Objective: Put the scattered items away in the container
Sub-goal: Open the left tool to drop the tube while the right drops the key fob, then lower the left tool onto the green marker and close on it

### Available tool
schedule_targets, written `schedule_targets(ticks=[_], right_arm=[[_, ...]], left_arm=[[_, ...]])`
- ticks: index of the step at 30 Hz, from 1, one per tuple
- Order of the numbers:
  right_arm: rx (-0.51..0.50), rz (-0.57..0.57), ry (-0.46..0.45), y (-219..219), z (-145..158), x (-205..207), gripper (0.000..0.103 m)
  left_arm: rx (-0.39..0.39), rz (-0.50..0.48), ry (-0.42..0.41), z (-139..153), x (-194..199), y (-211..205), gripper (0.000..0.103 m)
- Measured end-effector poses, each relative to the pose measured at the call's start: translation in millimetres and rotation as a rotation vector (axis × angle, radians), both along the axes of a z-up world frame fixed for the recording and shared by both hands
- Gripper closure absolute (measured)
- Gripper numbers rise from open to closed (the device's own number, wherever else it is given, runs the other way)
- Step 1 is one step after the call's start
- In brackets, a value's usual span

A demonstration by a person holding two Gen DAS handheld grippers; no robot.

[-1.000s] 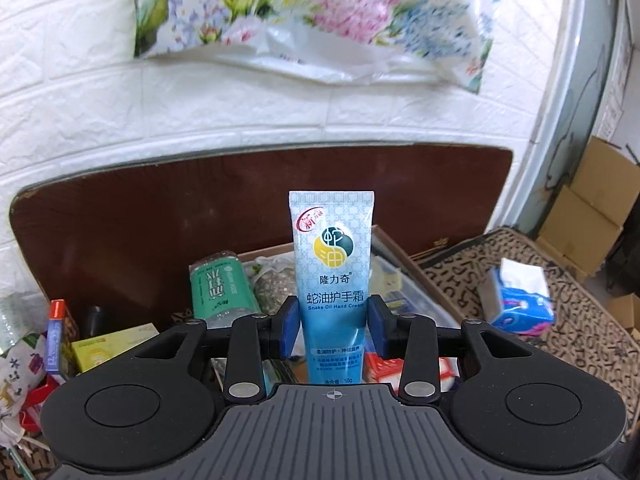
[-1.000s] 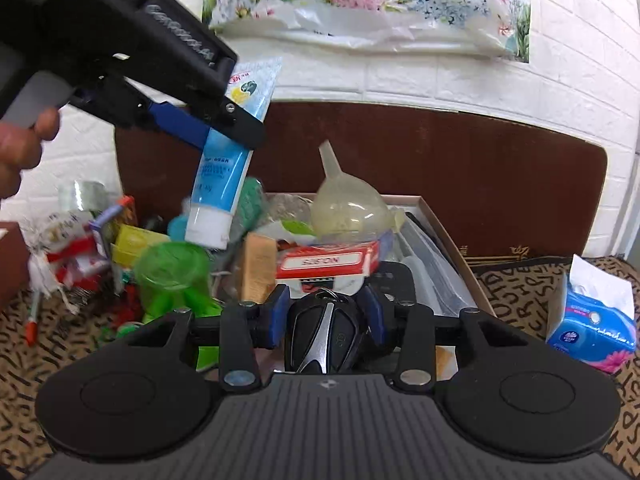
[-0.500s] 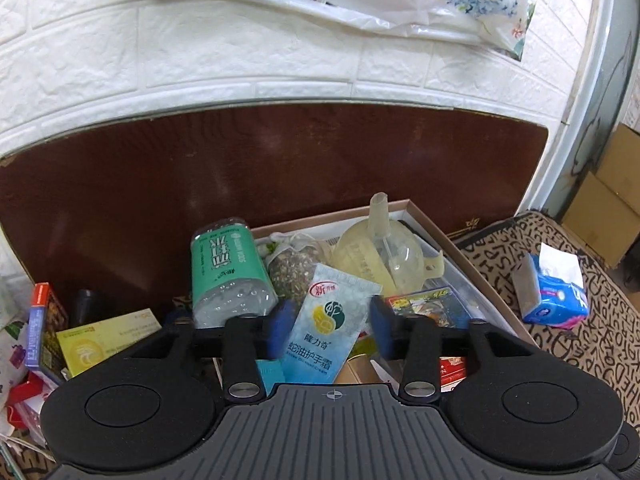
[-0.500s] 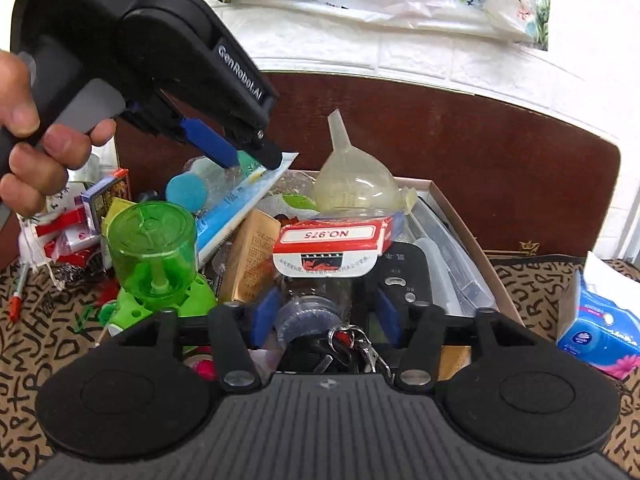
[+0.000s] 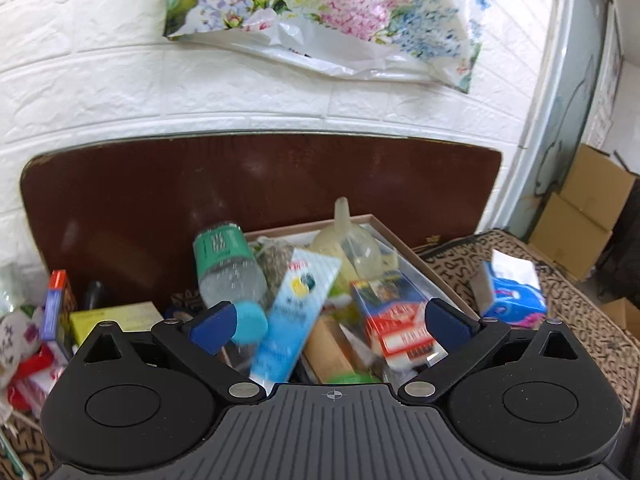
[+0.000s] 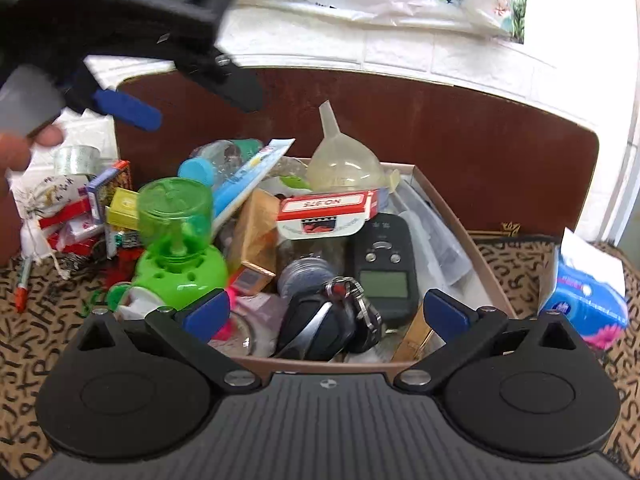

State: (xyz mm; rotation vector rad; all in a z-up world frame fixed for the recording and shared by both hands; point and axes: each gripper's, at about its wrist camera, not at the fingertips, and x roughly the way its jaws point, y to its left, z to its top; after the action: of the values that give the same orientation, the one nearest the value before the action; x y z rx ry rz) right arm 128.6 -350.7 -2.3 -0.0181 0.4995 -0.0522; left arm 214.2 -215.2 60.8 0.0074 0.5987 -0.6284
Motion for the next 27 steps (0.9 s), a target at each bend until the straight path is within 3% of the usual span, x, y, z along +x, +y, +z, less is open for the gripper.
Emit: schedule_targets(ticks=[6, 12, 19, 27], right_arm=[[-0.002, 0.042, -0.034, 19, 12, -23, 0.001], [-0.021, 0.121, -0.041, 55, 16, -49, 0.0], [-0.077, 0.238, -0.007, 114, 1, -71, 0.0], [-0.061, 0.327, 0.036, 164, -21, -62, 0.0]], left_arm=[[-0.031, 0.043, 0.033, -17, -35, 43, 0.0], [-0.076, 0.125, 0.092, -53, -77, 96, 0.0], [-0.061, 0.188, 0.123, -96, -126, 158, 0.0], [-0.063, 0.273, 0.108, -112, -136, 216, 0.0]])
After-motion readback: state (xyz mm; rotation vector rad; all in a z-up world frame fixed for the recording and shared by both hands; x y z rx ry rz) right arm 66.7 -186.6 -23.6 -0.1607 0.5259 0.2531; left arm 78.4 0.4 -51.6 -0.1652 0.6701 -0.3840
